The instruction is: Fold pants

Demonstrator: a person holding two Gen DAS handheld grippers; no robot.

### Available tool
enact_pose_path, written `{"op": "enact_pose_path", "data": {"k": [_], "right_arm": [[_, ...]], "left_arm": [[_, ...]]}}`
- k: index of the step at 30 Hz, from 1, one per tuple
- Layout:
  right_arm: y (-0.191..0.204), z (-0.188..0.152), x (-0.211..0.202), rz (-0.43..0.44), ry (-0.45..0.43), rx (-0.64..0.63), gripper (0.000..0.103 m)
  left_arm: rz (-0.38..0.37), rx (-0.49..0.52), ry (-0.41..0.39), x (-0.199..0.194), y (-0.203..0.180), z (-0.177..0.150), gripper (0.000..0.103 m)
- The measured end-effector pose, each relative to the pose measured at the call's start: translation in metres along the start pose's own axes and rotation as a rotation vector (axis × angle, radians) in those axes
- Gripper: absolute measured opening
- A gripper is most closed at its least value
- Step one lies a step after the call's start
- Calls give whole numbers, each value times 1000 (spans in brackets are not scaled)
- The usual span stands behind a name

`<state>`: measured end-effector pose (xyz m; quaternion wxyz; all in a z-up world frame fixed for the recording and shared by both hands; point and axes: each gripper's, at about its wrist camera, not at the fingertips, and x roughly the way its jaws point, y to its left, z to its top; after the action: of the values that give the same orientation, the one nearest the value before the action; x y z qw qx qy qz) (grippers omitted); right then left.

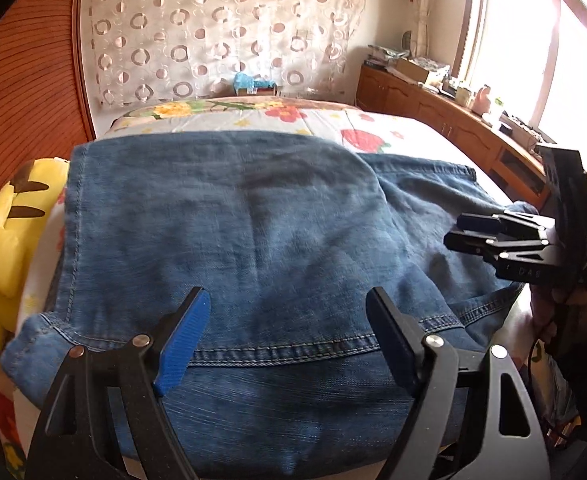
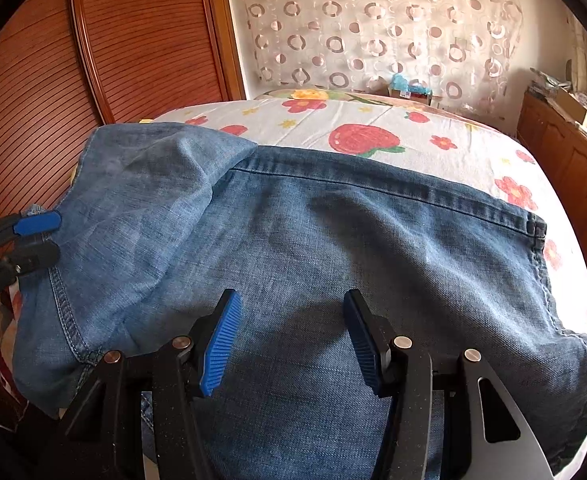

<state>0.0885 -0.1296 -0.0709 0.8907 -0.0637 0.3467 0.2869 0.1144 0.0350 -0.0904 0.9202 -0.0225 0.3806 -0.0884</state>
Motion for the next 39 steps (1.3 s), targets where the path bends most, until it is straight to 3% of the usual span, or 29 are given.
{"op": "enact_pose_path", "data": {"k": [10, 17, 23, 25, 31, 39], "right_arm": [[-7, -2, -7, -14, -13, 32, 56], [-46, -18, -50, -32, -59, 127, 56], [-91, -54, -100, -173, -97, 150, 56], [-105, -69, -107, -165, -82, 185, 56], [-133, -95, -113, -205, -58, 263, 56], [-130, -92, -97, -203, -45, 255, 56]], "left_arm": [[21, 10, 11, 10, -5, -8, 81], [47, 30, 1, 13, -10, -11, 83], [61, 39, -3, 14, -12, -10, 83], [62, 39, 2, 14, -12, -9, 83], [25, 1, 4, 9, -16, -1, 83], [-3, 43, -36, -7, -37, 9, 83]]}}
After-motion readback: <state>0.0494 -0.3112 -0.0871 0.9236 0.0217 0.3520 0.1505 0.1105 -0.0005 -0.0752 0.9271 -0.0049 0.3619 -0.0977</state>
